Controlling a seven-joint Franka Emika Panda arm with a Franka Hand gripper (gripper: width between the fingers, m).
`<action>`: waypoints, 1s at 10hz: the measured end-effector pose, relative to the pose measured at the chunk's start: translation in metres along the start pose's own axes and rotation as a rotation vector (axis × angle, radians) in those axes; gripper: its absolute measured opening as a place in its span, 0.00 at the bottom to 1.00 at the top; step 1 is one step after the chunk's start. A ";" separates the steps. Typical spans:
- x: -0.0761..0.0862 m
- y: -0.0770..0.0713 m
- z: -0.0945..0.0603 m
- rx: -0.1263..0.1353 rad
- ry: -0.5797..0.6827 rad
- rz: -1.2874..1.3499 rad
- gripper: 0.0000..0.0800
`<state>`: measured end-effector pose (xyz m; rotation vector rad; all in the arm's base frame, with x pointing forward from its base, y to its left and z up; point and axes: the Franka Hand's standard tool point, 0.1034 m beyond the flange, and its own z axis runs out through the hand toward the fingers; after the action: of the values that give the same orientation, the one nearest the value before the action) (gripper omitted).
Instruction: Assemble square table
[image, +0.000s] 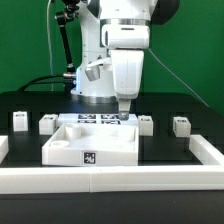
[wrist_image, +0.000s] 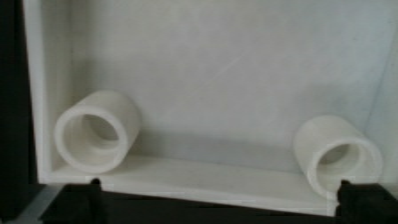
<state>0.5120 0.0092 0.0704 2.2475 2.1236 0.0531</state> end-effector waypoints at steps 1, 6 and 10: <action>-0.002 -0.001 0.000 -0.002 0.000 0.004 0.81; -0.015 -0.057 0.026 0.045 -0.002 0.106 0.81; -0.017 -0.058 0.028 0.048 -0.003 0.106 0.81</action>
Offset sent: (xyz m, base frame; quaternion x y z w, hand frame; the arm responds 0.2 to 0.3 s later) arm -0.0531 -0.0045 -0.0238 0.0391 0.0235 0.0920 0.9947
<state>0.4553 -0.0044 0.0395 2.3846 2.0239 0.0027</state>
